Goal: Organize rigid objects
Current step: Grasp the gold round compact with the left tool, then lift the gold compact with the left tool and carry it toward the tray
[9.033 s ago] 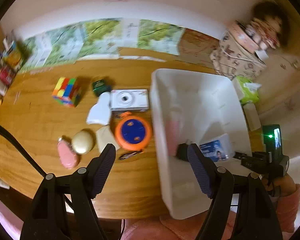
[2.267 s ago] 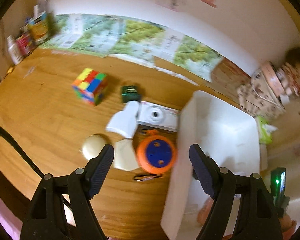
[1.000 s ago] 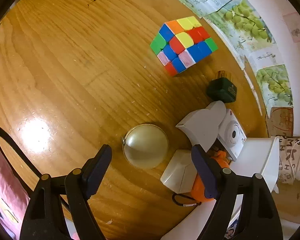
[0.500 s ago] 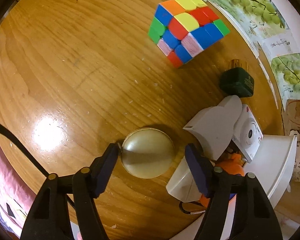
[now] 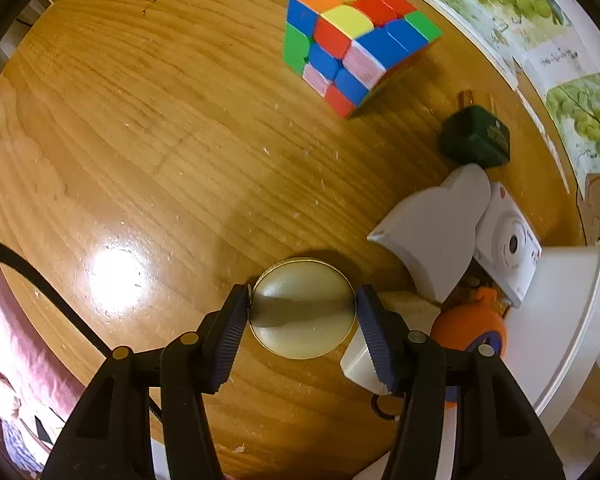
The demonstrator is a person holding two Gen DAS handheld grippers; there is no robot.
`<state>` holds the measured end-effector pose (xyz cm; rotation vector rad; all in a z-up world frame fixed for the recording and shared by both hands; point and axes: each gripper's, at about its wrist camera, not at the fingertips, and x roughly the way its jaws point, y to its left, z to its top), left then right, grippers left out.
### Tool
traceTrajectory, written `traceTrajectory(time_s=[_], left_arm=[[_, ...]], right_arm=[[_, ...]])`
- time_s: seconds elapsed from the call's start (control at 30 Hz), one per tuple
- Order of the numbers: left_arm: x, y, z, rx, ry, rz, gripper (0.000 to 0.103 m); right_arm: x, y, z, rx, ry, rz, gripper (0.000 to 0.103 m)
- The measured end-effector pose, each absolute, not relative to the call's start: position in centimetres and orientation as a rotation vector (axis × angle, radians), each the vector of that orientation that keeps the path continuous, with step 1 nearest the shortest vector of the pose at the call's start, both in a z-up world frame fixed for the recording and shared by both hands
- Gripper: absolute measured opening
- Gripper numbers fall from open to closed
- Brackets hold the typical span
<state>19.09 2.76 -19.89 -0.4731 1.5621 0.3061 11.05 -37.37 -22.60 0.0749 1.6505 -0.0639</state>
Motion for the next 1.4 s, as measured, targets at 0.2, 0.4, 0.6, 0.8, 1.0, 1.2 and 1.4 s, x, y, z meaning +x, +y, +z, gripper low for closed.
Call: traceTrajectory(time_s=[0.2, 0.4, 0.6, 0.8, 1.0, 1.2, 1.4], left_arm=[[17.2, 1.5, -19.9, -0.424, 1.584, 0.296, 0.059], [14.6, 0.7, -19.3, -0.4, 1.579, 0.275, 0.059], [12.1, -0.6, -17.8, -0.367, 1.55, 0.242, 0.059], [9.0, -1.7, -15.7, -0.318, 1.51, 0.206, 0.059], [7.7, -1.8, -13.3, -0.334, 1.474, 0.163, 0.059], [8.2, -2.2, -11.3, -0.282, 1.424, 0.121, 0.059], [8.3, -4.0, -8.7, -0.205, 1.382, 0.074, 0.059]], right_arm=[[10.6, -37.6, -22.6, 0.074, 1.635, -0.064, 0.009], [9.8, -37.8, -22.2, 0.057, 1.61, -0.043, 0.008], [8.9, -37.7, -21.7, 0.045, 1.576, -0.023, 0.008], [7.8, -38.0, -20.9, 0.057, 1.546, -0.001, 0.008], [7.0, -38.5, -20.4, 0.08, 1.507, 0.012, 0.007], [6.8, -39.5, -20.4, 0.132, 1.483, 0.02, 0.007], [6.5, -40.4, -20.2, 0.156, 1.464, 0.029, 0.006]])
